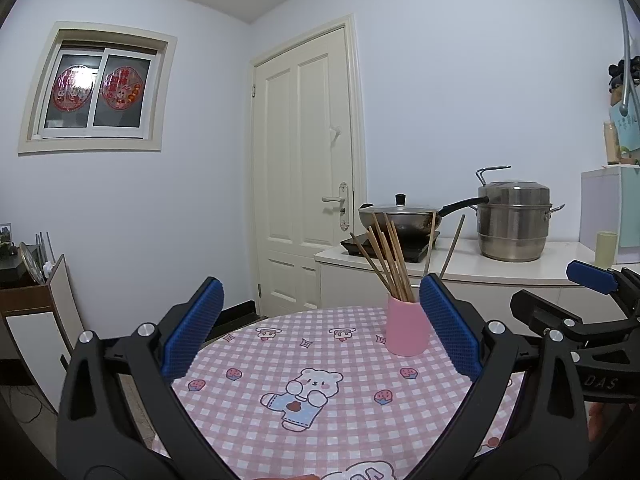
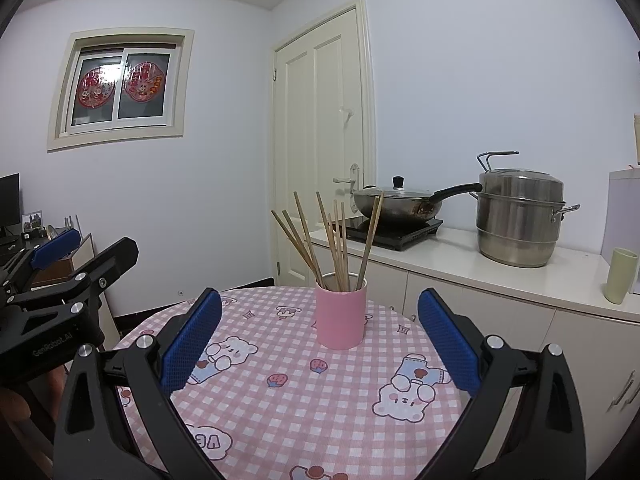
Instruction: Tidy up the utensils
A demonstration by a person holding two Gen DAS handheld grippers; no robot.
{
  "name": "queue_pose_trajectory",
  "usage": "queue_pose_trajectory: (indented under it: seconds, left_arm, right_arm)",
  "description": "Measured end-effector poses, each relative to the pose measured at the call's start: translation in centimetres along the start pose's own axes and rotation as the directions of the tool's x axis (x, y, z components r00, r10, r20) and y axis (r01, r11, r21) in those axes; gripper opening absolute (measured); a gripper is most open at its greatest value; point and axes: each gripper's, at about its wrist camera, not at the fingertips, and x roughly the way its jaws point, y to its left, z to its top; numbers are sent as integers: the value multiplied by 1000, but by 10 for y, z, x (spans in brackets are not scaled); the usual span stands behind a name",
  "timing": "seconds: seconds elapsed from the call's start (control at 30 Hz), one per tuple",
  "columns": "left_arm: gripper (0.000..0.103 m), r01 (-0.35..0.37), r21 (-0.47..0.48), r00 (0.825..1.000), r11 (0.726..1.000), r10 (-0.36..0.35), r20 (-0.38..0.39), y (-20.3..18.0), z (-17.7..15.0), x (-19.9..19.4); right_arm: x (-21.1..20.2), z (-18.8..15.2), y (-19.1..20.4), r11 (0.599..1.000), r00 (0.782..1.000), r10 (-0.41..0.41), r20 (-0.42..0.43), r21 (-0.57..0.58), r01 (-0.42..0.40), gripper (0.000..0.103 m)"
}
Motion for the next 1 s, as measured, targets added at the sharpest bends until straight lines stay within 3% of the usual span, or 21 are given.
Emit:
queue_pose_trajectory:
  seconds: [1.0]
  left_arm:
    - [96, -12, 3, 1000, 1000, 12, 6, 1, -2, 0]
  right_arm:
    - [1, -4, 9, 1000, 1000, 6, -17, -3, -6, 95]
